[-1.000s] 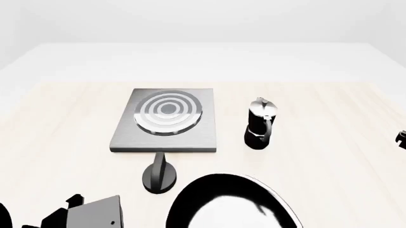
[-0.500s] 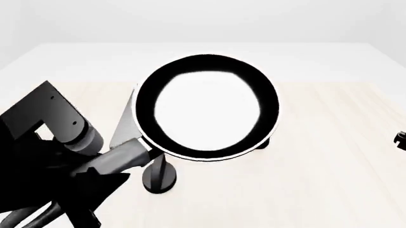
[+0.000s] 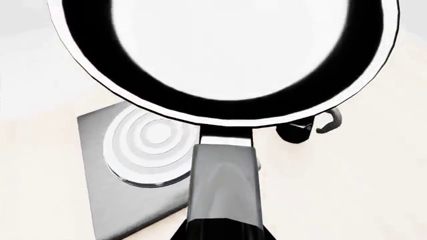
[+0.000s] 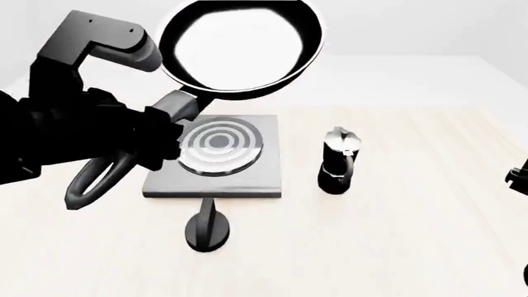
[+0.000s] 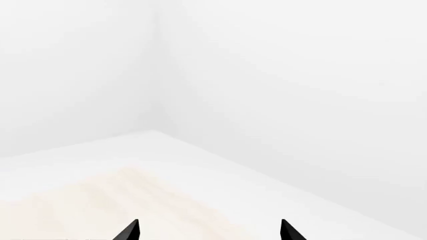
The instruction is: Turn on the stove and put the frying pan on it.
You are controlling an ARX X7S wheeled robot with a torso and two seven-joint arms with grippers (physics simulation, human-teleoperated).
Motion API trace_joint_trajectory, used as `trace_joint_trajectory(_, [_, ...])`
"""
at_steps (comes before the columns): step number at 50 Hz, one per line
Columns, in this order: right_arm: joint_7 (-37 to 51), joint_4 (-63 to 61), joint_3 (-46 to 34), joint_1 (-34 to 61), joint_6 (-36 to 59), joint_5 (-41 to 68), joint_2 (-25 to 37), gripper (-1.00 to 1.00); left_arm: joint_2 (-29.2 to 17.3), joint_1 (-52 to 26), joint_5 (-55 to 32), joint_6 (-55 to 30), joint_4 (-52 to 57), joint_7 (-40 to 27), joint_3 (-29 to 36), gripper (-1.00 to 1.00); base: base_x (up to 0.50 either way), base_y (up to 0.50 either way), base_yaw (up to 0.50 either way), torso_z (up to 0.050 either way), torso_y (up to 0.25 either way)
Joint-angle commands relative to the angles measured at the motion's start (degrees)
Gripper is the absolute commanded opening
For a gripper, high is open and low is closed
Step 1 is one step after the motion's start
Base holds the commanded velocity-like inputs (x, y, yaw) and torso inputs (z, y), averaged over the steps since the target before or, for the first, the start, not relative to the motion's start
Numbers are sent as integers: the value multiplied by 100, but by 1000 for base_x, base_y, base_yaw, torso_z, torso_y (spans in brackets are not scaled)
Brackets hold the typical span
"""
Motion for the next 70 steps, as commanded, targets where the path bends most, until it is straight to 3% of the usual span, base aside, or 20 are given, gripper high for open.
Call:
trace_joint_trajectory(1, [8, 122, -113, 51, -92, 3, -36, 100, 1098, -60, 1041, 298, -1318, 574, -6, -100, 0, 0, 0, 0, 0])
trace_joint_trajectory(8, [0, 111, -115, 20, -108, 23, -55, 100, 1721, 381, 1746, 650, -2237, 1171, 245, -100, 0, 0, 0, 0, 3])
trace_joint_trajectory(20, [-3, 123, -49, -54, -159, 37, -53, 100, 1915, 1082, 2135, 1084, -2932, 1405, 474, -100, 0, 0, 0, 0, 2])
trace_joint_trajectory(38, [-2, 160, -40, -77, -192, 56, -43, 100, 1955, 2017, 2305, 1678, -3453, 1771, 560, -100, 0, 0, 0, 1, 2])
trace_joint_trajectory(70, [27, 199, -45, -137, -264, 66, -50, 100, 1917, 2387, 2466, 1847, -3800, 1863, 653, -100, 0, 0, 0, 0, 2])
